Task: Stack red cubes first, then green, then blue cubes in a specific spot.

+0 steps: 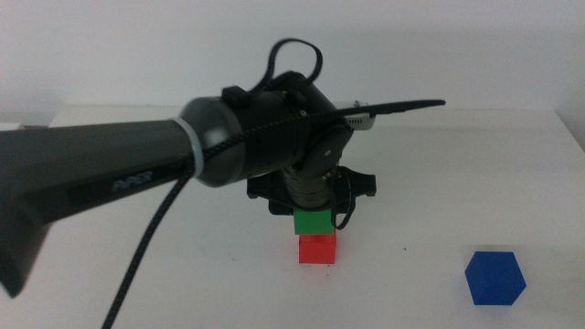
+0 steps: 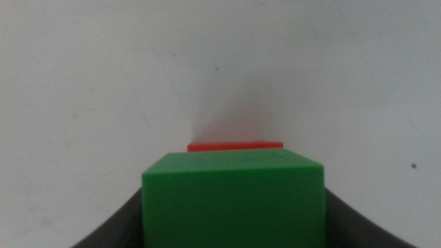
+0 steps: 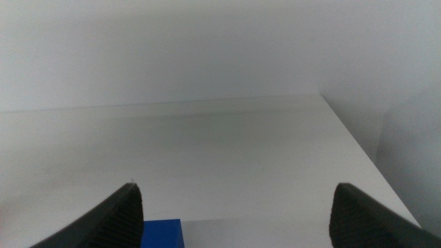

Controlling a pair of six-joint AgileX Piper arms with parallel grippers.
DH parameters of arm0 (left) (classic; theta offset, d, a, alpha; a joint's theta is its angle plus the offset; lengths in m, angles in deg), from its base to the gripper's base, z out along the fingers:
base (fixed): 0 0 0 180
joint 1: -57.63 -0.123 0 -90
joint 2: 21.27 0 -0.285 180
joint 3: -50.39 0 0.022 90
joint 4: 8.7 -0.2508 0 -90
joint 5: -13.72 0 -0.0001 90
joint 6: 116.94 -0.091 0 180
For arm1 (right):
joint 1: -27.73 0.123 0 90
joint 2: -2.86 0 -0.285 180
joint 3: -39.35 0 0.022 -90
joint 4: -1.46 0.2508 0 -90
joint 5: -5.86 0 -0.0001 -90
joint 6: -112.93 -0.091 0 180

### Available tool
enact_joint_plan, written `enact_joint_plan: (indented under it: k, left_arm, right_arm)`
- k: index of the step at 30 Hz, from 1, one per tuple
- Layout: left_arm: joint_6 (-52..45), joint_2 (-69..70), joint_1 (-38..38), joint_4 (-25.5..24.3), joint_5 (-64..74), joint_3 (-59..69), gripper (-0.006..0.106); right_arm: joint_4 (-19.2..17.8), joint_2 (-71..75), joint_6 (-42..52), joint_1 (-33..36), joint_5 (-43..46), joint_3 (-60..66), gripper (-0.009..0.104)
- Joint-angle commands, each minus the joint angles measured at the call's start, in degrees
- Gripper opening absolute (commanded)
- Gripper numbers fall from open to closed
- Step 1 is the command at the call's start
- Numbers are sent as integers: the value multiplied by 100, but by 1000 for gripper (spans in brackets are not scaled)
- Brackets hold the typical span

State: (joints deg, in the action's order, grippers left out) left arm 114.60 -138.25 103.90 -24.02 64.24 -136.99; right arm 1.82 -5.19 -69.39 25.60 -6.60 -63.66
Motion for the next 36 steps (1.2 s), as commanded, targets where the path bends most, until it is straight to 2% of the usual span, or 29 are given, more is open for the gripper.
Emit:
enact_joint_plan:
  k: [1,6,16,25,27,28,33,36]
  left_arm:
    - [93,-71,-1,-81,-231,0,2]
    - [141,-180,-1,-127,-485,0,2]
    - [141,-367,-1,98,-377,0,2]
    - [94,-367,-1,98,-149,0,19]
    - [81,-367,-1,98,-149,0,28]
    - [81,-357,-1,46,-149,0,70]
    - [81,-357,-1,19,-126,0,92]
    - [81,-344,-1,-24,-126,0,94]
  right_arm:
    - [-36,26,74,24,62,23,84]
    - [-36,26,74,24,62,23,84]
    - [-36,26,74,24,62,23,84]
    - [-36,26,74,24,62,23,84]
    - [-36,26,74,24,62,23,84]
    - [-36,26,74,24,62,23,84]
    - [-36,26,74,24,62,23,84]
    - [-36,26,74,24,62,23,84]
